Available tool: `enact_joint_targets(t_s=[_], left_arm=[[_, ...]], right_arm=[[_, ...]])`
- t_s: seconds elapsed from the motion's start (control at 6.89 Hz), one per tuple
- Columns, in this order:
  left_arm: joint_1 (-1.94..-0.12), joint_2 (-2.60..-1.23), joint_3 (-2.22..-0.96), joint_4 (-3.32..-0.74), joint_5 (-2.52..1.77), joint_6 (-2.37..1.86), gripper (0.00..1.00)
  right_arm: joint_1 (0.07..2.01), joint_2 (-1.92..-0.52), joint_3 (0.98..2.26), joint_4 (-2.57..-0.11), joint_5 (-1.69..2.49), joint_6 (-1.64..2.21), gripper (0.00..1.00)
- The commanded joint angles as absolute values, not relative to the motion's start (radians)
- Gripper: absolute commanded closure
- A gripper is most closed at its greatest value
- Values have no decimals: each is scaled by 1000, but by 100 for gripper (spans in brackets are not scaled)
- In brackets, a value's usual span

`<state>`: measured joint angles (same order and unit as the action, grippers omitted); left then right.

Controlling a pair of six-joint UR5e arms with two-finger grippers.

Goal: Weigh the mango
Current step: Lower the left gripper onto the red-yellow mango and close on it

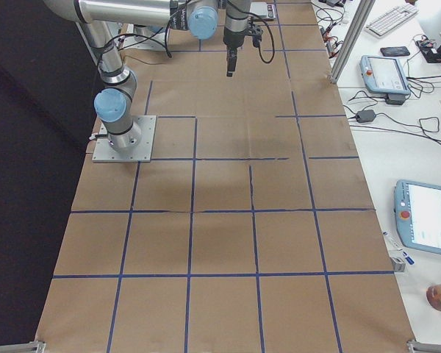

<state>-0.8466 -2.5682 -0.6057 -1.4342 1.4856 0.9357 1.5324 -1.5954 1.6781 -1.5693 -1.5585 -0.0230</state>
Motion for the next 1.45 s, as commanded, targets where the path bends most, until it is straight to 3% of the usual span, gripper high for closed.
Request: enact_joint_targets(t_s=[0.0,0.87,1.02,1.31], left_arm=[[-809,-2618,-583,-1436,1483,988,0],[-831,-2711,-581,-1420,1482,971,1],[-831,-2711,-581,-1420,1483,971,11],[-831,-2709,-577,-1419,1485,969,43]], right_arm=[[1532,-1595,1678,-1569,-1559,-23,0],[1532,-1595,1678,-1569,-1559,-23,0],[1532,-1595,1678,-1569,-1559,-23,0],[1532,-1595,1678,-1569,-1559,-23,0]])
